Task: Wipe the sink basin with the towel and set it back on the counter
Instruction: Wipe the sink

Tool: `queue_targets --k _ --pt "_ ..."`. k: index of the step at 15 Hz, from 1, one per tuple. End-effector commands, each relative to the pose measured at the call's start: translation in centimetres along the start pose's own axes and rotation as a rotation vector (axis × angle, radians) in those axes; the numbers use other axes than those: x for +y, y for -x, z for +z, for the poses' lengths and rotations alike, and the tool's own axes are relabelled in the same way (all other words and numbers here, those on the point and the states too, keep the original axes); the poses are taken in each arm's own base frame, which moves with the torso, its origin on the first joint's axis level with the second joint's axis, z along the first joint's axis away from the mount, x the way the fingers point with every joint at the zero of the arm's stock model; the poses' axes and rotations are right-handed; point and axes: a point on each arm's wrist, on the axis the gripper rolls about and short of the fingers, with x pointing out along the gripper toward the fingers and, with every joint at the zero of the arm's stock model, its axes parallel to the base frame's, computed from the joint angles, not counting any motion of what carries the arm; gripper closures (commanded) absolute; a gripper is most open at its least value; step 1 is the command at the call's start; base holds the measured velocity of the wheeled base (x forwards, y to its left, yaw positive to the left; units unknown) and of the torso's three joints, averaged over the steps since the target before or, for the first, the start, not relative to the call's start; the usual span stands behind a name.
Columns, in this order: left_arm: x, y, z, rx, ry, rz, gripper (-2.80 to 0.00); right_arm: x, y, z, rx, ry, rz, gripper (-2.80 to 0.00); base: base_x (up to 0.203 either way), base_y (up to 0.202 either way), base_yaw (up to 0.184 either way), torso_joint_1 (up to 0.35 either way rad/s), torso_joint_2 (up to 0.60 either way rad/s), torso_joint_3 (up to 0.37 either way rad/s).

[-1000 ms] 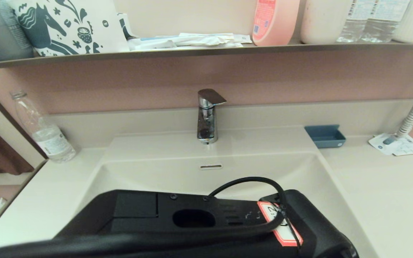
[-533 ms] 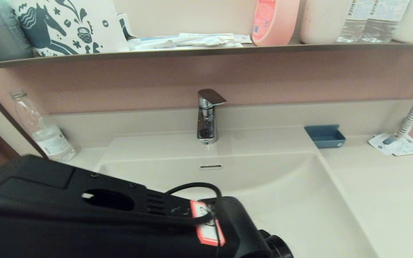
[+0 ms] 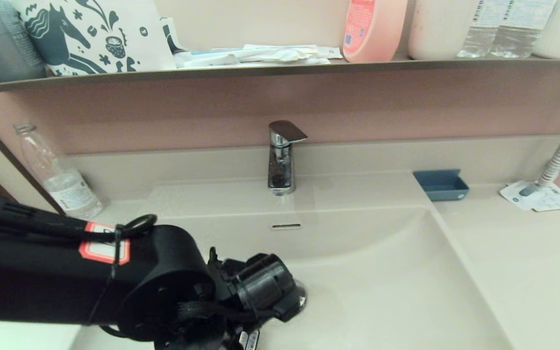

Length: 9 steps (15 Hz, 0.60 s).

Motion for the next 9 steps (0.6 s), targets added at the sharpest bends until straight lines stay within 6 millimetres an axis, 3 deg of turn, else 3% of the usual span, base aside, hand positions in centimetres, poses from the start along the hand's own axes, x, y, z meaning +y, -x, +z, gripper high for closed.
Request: queue_targets --k 1,4,9 --pt "0.9 0.4 1.2 -0.077 0.051 -0.043 0.00 0.0 0.0 0.0 0.000 0.000 0.000 0.00 0.000 0.000 0.000 0.000 0.00 0.000" --pt "0.7 -0.3 2.5 -0.160 0.073 -0.046 0.00 0.0 0.0 0.0 0.000 0.000 0.000 0.00 0.000 0.000 0.000 0.000 0.00 0.000" --pt "2.1 1.1 2.9 -0.264 0.132 0.021 0.00 0.0 0.0 0.0 0.000 0.000 -0.001 0.00 0.000 0.000 0.000 0.000 0.00 0.000"
